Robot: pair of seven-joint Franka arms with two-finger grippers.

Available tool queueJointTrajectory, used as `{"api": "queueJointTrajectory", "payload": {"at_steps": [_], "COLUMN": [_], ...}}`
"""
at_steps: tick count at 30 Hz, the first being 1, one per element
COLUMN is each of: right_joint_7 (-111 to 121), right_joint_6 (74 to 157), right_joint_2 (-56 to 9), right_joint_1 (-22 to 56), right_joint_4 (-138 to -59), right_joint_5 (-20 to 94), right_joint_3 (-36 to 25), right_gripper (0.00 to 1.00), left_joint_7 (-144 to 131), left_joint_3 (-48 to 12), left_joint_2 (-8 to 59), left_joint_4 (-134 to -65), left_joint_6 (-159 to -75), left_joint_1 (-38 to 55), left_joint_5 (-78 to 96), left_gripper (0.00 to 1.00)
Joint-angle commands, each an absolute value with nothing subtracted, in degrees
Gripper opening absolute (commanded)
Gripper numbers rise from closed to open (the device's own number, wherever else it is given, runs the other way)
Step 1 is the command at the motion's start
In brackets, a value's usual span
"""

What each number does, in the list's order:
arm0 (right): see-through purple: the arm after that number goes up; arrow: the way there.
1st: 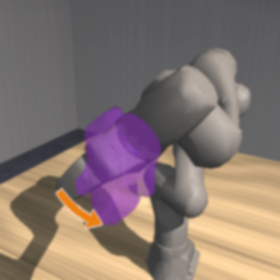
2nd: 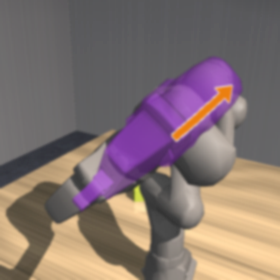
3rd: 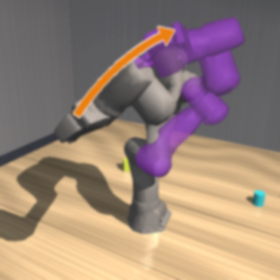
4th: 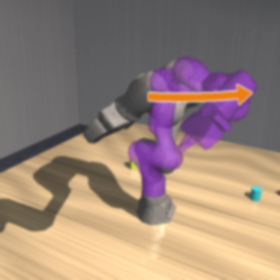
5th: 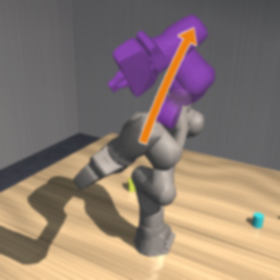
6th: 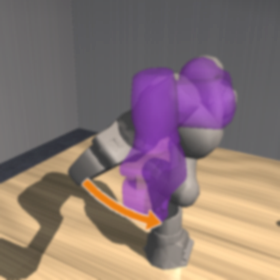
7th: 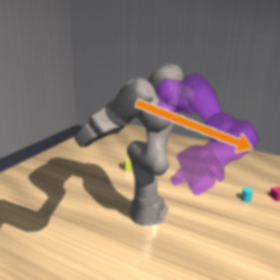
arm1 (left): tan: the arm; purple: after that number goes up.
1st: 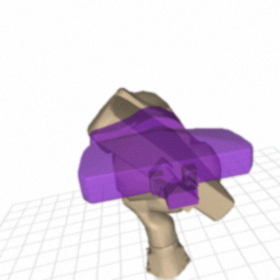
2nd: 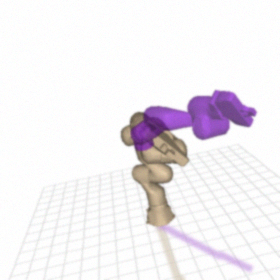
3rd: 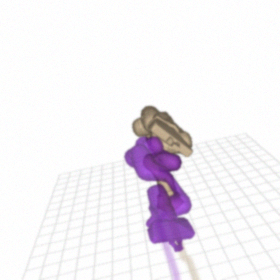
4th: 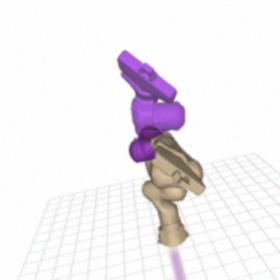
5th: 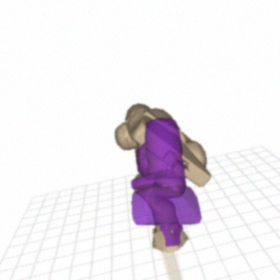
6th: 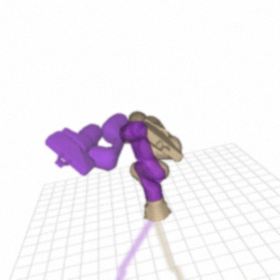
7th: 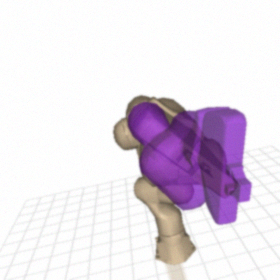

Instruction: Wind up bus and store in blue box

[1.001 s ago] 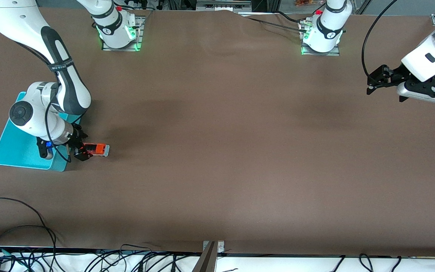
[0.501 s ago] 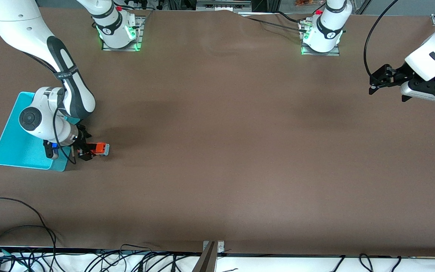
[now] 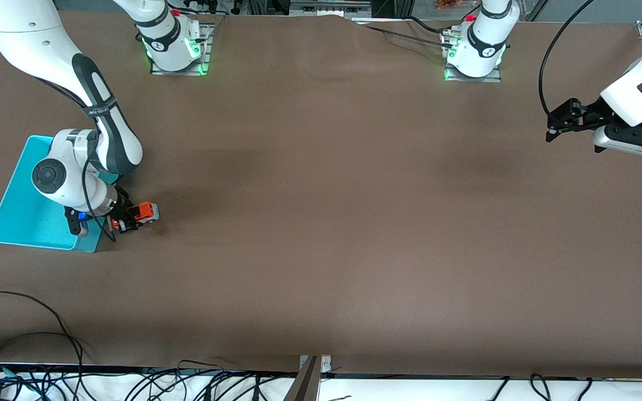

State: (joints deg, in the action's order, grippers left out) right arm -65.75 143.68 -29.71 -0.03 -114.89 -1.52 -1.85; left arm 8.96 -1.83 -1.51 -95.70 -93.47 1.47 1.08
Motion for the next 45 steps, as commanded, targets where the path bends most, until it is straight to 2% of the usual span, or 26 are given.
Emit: {"api": "queueJointTrajectory", "payload": {"at_steps": [1,7,14,21,25,34,39,45], "right_joint_7": [-65.31,-59.42,-51.26,-32.20,-23.84,-3.98,2.28,6.94], "right_joint_6": [140.55,130.62,127.36,115.95,112.16,111.36,111.36,111.45], "right_joint_2": [-28.13,-27.95,-25.05,-22.85,-21.54,-20.04,-21.18,-23.99], "right_joint_1": [-0.09,-0.09,-0.26,-1.93,-4.39,-12.38,-16.52,-17.84], "right_joint_4": [-112.86,-106.27,-105.38,-101.52,-100.90,-101.25,-101.69,-102.22], "right_joint_5": [-3.60,-4.48,-4.31,-4.04,-4.13,-4.83,-5.01,-8.35], "right_joint_3": [-1.58,-0.62,-0.79,-3.42,-4.39,-5.80,-5.89,-5.89], "right_gripper": [0.00,0.00,0.00,0.00,0.00,0.00,0.00,0.00], "left_joint_7": [8.17,8.09,8.09,5.37,0.71,-1.49,-2.63,-3.78], "left_joint_3": [-1.76,-1.76,-1.67,-1.67,-1.67,-1.76,-1.76,-1.76], "left_joint_2": [-0.53,-0.53,-0.44,-0.53,-0.44,-0.61,-0.18,0.00], "left_joint_4": [-93.52,-93.52,-93.52,-93.25,-91.76,-91.67,-91.67,-91.58], "left_joint_6": [-91.93,-91.93,-91.85,-91.85,-91.85,-91.76,-91.76,-92.02], "left_joint_1": [1.58,1.85,1.76,1.67,1.67,1.76,2.02,2.11], "left_joint_5": [1.32,1.32,1.23,1.49,1.58,1.41,1.14,1.14], "left_gripper": [1.00,1.00,1.00,1.00,1.00,1.00,1.00,1.00]}}
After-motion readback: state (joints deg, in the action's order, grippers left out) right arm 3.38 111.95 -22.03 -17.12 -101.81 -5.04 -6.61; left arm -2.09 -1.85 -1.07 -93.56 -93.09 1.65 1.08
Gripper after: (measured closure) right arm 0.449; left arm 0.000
